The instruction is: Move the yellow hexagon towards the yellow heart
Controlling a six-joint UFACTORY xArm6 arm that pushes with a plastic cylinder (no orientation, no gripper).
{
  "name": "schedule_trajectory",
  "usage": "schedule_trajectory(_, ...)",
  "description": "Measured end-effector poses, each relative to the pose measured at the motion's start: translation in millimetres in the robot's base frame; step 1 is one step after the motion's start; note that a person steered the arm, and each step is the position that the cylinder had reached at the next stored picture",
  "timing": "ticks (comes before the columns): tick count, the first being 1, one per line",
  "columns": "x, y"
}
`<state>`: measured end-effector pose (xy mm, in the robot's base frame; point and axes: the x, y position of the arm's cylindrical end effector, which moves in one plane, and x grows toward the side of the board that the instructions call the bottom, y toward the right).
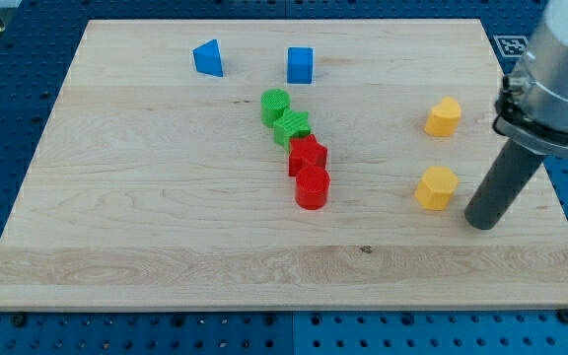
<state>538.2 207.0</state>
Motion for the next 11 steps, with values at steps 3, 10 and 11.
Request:
schedule_trajectory(3,17.7,-36.8)
schedule_trajectory(10,-27.6,-22.1)
schedule_trajectory(11,-6.4,-7.6)
